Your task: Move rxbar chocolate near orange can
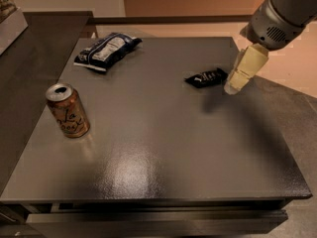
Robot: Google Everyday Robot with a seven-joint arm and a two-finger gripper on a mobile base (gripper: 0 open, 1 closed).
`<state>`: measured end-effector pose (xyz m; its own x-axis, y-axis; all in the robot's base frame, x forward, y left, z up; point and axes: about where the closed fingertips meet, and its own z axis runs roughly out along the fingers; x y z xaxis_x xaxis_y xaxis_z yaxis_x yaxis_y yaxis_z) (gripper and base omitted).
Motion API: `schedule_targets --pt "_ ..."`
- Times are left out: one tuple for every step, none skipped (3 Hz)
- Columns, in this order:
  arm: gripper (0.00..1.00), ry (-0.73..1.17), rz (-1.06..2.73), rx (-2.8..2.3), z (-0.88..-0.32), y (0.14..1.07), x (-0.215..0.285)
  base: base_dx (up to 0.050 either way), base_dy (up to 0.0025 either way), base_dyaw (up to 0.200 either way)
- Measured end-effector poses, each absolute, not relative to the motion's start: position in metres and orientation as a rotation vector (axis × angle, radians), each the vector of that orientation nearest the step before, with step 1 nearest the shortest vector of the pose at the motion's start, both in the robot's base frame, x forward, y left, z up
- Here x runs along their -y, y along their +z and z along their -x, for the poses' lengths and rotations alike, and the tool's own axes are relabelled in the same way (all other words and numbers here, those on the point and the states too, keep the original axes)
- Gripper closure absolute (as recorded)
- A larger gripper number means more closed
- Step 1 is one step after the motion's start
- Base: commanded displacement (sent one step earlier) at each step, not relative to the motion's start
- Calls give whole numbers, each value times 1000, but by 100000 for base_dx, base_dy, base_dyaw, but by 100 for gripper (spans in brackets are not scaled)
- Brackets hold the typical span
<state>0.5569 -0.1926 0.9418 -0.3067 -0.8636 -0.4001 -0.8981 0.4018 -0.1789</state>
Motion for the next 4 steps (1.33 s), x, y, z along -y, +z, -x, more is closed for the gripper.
schedule_targets --pt "0 226 1438 -2211 -607 888 168 0 0 0" --pt "0 319 1382 -2177 -653 827 138 0 0 0" --pt "0 361 1354 -2152 -673 796 119 0 0 0" --pt "0 361 1354 -2152 -673 805 119 0 0 0"
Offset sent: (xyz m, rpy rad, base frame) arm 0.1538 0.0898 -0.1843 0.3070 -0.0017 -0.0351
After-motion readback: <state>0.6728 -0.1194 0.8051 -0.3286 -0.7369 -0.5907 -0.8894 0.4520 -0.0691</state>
